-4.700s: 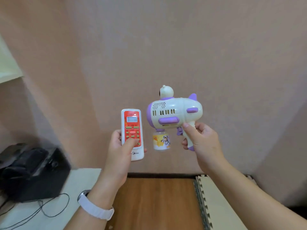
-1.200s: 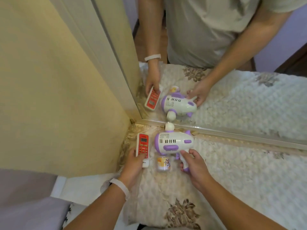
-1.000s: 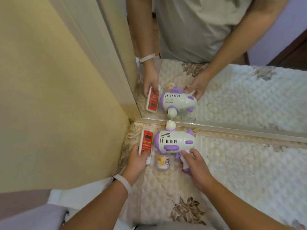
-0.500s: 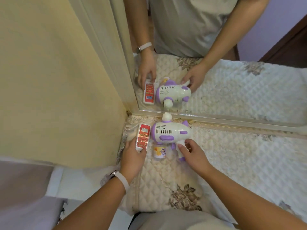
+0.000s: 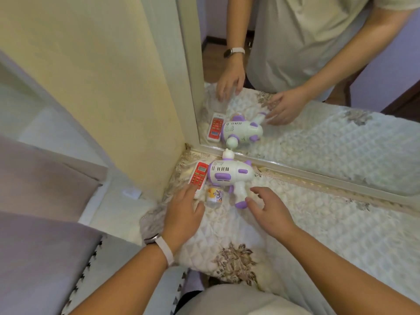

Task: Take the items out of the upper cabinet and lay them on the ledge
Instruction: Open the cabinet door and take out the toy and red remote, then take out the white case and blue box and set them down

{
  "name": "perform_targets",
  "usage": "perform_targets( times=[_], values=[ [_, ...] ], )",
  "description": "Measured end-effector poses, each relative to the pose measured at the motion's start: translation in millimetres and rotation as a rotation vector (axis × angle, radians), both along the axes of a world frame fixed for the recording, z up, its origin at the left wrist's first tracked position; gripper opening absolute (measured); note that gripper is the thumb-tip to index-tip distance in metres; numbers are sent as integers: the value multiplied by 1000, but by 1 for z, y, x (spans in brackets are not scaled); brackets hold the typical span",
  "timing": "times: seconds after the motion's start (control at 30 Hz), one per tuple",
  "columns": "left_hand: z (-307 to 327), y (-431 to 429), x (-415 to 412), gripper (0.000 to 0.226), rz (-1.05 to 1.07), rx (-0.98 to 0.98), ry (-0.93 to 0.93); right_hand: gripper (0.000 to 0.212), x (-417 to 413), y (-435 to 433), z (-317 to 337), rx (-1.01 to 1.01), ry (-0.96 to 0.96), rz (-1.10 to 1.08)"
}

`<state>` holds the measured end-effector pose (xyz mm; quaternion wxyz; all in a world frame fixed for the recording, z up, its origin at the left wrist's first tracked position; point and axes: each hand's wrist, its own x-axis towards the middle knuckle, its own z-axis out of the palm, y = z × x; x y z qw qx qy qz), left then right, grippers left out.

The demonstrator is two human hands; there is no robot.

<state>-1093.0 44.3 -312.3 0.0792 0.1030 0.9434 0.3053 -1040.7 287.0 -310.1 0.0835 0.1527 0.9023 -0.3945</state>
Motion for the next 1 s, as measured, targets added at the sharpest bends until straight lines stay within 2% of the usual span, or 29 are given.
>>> perform_targets(
  times=[0.1,0.2,0.4,0.63,1.0],
  values=[
    [17,4,24,53,-7,-109,56,46,5,7,20,133,111,188],
    [38,11,51,55,-9,-218,118,57,13,14,39,236,215,361],
    [69,21,110,52,52,-353,216,47,30,17,72,379,395,650],
    [103,8,193,51,256,-396,210,49,39,-9,101,461,547,995],
    [146,-73,346,44,616,-502,272,48,117,-136,147,424,753,1379]
  ],
)
